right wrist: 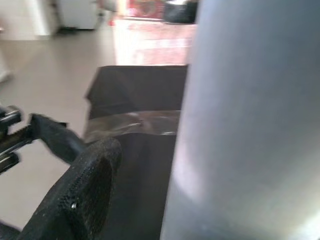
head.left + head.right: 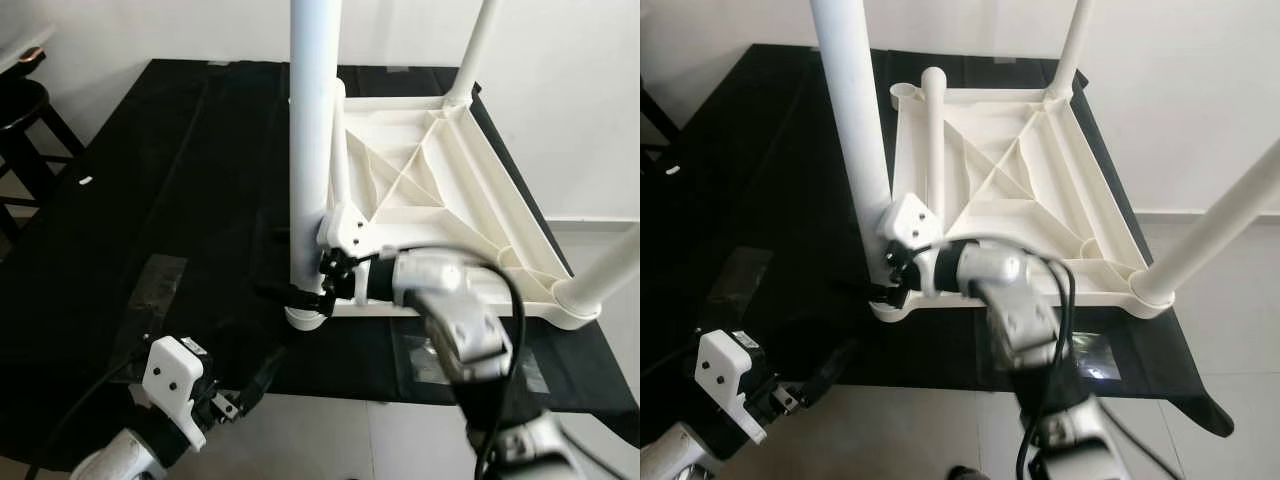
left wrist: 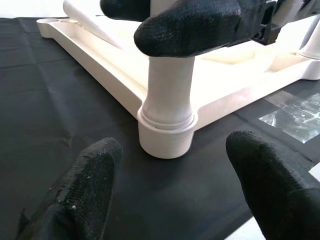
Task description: Building children table
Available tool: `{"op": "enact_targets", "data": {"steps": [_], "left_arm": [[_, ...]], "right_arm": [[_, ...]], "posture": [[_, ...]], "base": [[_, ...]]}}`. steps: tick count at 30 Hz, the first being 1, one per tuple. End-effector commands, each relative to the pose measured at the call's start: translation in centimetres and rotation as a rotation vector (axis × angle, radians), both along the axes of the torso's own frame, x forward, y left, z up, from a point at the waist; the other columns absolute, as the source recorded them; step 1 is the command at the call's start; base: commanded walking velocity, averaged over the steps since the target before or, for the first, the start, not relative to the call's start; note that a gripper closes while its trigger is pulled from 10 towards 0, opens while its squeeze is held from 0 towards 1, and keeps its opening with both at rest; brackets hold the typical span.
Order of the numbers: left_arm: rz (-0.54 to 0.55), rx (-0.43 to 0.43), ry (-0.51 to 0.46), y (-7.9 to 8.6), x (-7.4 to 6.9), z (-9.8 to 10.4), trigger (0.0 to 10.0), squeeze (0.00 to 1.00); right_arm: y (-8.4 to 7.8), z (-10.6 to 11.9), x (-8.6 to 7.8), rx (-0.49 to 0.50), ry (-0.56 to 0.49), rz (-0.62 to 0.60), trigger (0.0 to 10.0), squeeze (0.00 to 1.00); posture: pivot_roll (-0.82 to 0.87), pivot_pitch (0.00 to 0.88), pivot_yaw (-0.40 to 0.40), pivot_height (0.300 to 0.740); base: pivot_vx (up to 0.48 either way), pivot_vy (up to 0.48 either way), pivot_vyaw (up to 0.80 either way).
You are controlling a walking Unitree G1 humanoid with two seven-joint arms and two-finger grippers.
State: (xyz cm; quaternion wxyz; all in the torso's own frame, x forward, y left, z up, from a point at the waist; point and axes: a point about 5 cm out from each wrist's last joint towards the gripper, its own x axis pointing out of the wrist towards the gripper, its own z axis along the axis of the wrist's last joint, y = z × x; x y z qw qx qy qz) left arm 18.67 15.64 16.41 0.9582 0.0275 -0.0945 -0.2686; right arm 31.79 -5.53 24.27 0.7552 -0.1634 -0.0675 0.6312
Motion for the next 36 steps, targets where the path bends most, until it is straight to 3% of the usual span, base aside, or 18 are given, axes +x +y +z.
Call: {"op": "enact_targets", "data": {"steps": [1, 3, 4, 7, 8, 15, 20, 23, 26, 27, 29, 30, 32, 36], "left_arm": [[-0.003, 0.009, 0.008, -0.1, -0.5, 0.0, 10.0, 0.00], [0.000, 0.011, 0.012, 0.0, -0.7, 0.1, 10.0, 0.00], [0.001, 0.012, 0.015, 0.1, -0.9, 0.1, 10.0, 0.00], [0.001, 0.013, 0.017, 0.1, -1.0, 0.1, 10.0, 0.00], [0.001, 0.013, 0.019, 0.1, -1.1, 0.1, 10.0, 0.00], [0.001, 0.011, 0.025, 0.1, -1.2, 0.1, 10.0, 0.00], [0.002, 0.013, 0.027, 0.1, -1.1, 0.1, 10.0, 0.00], [0.001, 0.015, 0.027, 0.0, -1.1, -0.1, 10.0, 0.00], [0.001, 0.015, 0.027, 0.0, -1.1, -0.1, 10.0, 0.00], [0.003, 0.015, 0.027, 0.0, -1.1, -0.1, 10.0, 0.00], [0.002, 0.011, 0.023, 0.1, -0.8, -0.1, 10.0, 0.00], [0.002, 0.011, 0.023, 0.1, -0.8, -0.1, 10.0, 0.00], [-0.003, 0.012, 0.022, 0.2, -0.7, -0.1, 10.0, 0.00], [-0.011, 0.018, 0.023, 0.2, -0.5, -0.2, 10.0, 0.00]], "right_arm": [[1.0, -0.3, -0.2, -0.023, 0.016, 0.086, 10.0, 0.00], [1.2, 0.2, 0.2, -0.013, 0.020, 0.112, 10.0, 0.00], [1.3, 0.5, 0.3, -0.003, 0.031, 0.127, 3.0, 0.00], [1.4, 0.7, 0.6, 0.006, 0.046, 0.162, 3.0, 0.00], [1.3, 0.7, 0.7, 0.001, 0.048, 0.192, 0.0, 0.00], [1.0, 0.8, 1.2, -0.003, 0.056, 0.250, 0.0, 0.00], [0.5, 0.4, 1.6, -0.005, 0.048, 0.182, 0.0, 0.00], [-0.8, -1.8, 1.3, -0.002, 0.064, -0.162, 0.0, 0.00], [-0.8, -1.8, 1.3, -0.002, 0.064, -0.162, 0.0, 0.00], [-0.7, -3.0, 0.6, 0.029, 0.087, -0.338, 0.0, 0.00], [-0.1, -6.3, -3.2, 0.042, 0.145, -0.698, 0.0, 0.00], [-0.1, -6.3, -3.2, 0.042, 0.145, -0.698, 0.0, 0.00], [0.2, -6.9, -4.6, 0.056, 0.168, -0.812, 0.0, 0.00], [1.3, -6.3, -4.0, 0.090, 0.170, -0.816, 0.0, 0.00]], "posture": [[-0.03, 0.256, -0.043, 0.740], [-0.02, 0.262, -0.039, 0.740], [-0.02, 0.266, -0.038, 0.740], [-0.02, 0.267, -0.038, 0.740], [-0.02, 0.270, -0.038, 0.740], [0.00, 0.275, -0.038, 0.740], [0.00, 0.263, -0.039, 0.740], [-0.01, 0.252, -0.052, 0.740], [-0.01, 0.252, -0.052, 0.740], [-0.01, 0.250, -0.063, 0.740], [-0.02, 0.253, -0.048, 0.740], [-0.02, 0.253, -0.048, 0.740], [-0.03, 0.244, -0.042, 0.740], [-0.02, 0.232, -0.033, 0.740]], "base": [[0.000, 0.000, 0.00], [0.000, 0.000, 0.00], [0.000, 0.000, 0.00], [0.000, 0.000, 0.00], [0.000, 0.000, 0.00], [0.000, 0.000, 0.00], [0.000, 0.000, 0.00], [0.000, 0.000, 0.00], [0.000, 0.000, 0.00], [0.000, 0.000, 0.00], [0.000, 0.000, 0.00], [0.000, 0.000, 0.00], [0.000, 0.000, 0.00], [0.000, 0.000, 0.00]]}}
